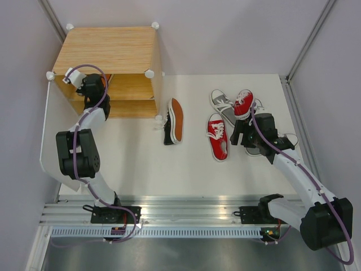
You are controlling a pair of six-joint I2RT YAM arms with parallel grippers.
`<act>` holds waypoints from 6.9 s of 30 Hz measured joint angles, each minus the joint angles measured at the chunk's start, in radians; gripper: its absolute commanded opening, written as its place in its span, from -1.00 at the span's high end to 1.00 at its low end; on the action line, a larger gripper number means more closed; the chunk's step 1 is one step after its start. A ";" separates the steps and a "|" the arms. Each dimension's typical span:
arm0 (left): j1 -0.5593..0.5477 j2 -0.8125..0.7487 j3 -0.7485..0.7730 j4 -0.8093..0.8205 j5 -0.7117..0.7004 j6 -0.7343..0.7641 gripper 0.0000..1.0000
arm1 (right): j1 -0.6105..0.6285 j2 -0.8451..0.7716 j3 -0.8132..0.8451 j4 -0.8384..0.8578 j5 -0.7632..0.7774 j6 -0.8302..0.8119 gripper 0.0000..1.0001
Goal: Place and organize the shoes in the shoe cabinet
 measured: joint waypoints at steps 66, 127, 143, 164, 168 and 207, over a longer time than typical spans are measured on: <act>0.002 0.063 0.003 0.119 0.055 -0.015 0.37 | 0.000 -0.016 0.000 0.000 0.022 0.000 -0.82; -0.237 -0.847 -0.321 -0.910 0.754 0.074 -1.00 | 0.007 -0.473 0.152 -0.400 -0.043 0.088 -0.96; -0.543 -0.628 -0.233 -0.941 0.570 -0.018 -1.00 | 0.080 -0.454 0.166 -0.429 -0.027 0.053 -0.96; -0.761 -0.163 -0.039 -0.906 0.360 -0.056 -0.83 | 0.080 -0.349 0.122 -0.372 -0.006 0.058 -0.90; -0.761 -0.063 0.013 -0.879 0.363 -0.053 -0.79 | 0.080 -0.349 0.101 -0.351 -0.013 0.079 -0.90; -0.896 0.030 0.166 -0.865 0.341 0.076 -0.89 | 0.080 -0.306 0.121 -0.366 0.154 0.125 -0.84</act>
